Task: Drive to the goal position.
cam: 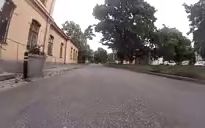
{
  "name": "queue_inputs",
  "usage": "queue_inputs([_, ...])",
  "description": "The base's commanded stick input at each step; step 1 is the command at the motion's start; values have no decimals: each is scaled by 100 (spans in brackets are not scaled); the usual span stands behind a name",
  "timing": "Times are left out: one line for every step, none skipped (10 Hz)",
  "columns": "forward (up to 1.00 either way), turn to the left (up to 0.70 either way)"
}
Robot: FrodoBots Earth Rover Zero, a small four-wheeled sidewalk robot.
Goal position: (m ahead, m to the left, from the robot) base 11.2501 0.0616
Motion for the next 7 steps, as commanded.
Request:
queue_inputs([70,0])
queue_inputs([70,0])
queue_inputs([70,0])
queue_inputs([70,0])
queue_inputs([70,0])
queue_inputs([70,0])
queue_inputs([70,0])
